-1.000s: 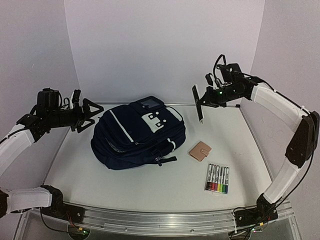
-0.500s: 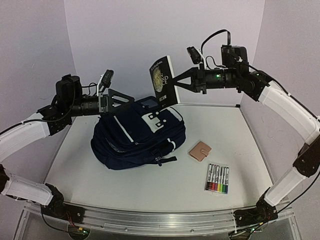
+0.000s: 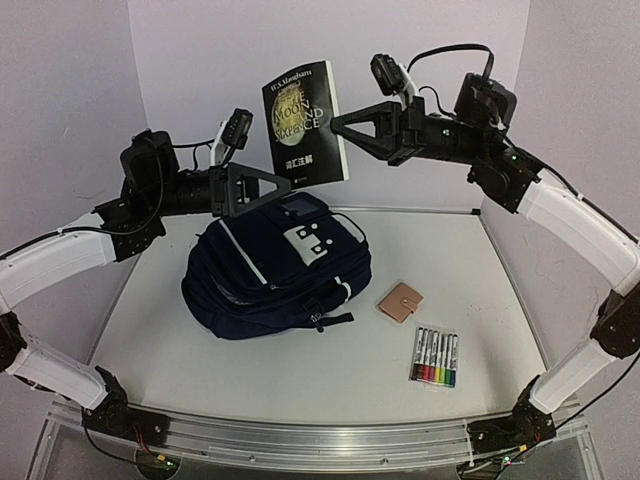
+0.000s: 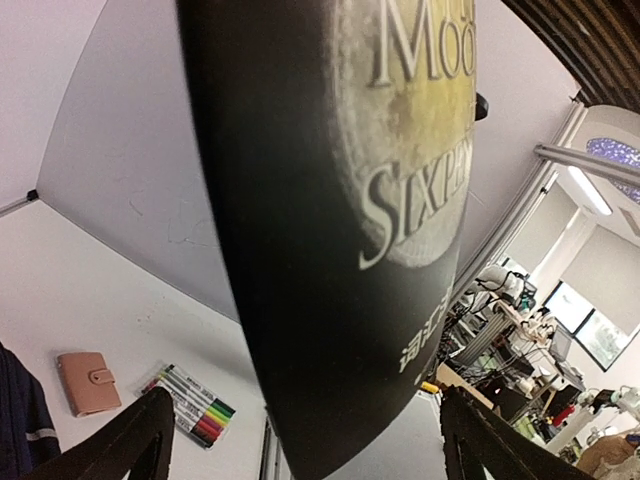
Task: Pack the student bag
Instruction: Pick up the book from the center of the board, then place the book in the student bag.
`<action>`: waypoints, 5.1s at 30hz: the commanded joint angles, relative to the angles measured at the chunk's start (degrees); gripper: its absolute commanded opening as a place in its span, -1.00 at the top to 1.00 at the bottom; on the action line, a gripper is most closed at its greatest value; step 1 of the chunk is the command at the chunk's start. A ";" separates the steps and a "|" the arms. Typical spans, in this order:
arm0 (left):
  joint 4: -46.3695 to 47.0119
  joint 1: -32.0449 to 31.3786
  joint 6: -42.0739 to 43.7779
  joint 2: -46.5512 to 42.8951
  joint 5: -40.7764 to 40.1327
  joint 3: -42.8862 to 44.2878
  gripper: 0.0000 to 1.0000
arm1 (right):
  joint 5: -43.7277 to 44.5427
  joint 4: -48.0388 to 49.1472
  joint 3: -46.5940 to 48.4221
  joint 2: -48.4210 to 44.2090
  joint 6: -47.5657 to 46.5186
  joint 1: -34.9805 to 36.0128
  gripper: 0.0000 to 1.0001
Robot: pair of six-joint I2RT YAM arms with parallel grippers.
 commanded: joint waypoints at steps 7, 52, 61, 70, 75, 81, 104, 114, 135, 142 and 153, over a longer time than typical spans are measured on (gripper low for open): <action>7.53 -0.15 -0.22 -3.73 0.30 3.56 -0.44 | -2.87 6.83 -3.38 -1.17 4.75 0.58 1.00; -45.20 48.50 -0.59 -16.40 -18.66 -9.66 1.00 | 87.53 -45.31 38.54 48.52 -39.49 31.13 -0.97; -47.53 48.48 -0.42 -21.05 -16.08 -11.60 1.00 | 101.65 -45.28 47.28 60.25 -48.01 31.22 -0.97; -46.79 48.54 -1.53 -23.38 -10.98 -15.95 1.00 | 105.44 -40.25 49.97 62.60 -48.86 30.23 -0.27; -47.56 48.54 -2.49 -24.79 -9.53 -19.65 1.00 | 102.26 -39.84 50.93 60.01 -44.93 28.87 0.63; -43.59 48.46 -6.54 -27.80 -4.63 -23.22 1.00 | 91.09 -39.65 46.21 49.28 -32.24 25.48 1.00; -14.77 31.83 -25.69 -15.77 -3.15 -29.87 1.00 | 80.95 -29.42 43.44 38.31 -21.89 25.13 1.00; -8.14 24.97 -30.44 -14.13 -8.84 -35.75 1.00 | 80.43 -26.23 42.89 37.71 -19.96 25.13 1.00; 1.53 21.48 -22.13 10.84 -13.56 -18.86 1.00 | 78.17 -25.69 40.27 36.68 -19.51 25.75 1.00; -20.40 21.44 -11.23 8.49 -23.14 -13.38 0.24 | 79.47 -25.68 38.90 36.01 -19.78 25.76 1.00; -30.87 21.41 -7.79 2.82 -22.85 -15.84 -0.27 | 80.07 -25.34 38.56 36.08 -20.41 25.82 1.00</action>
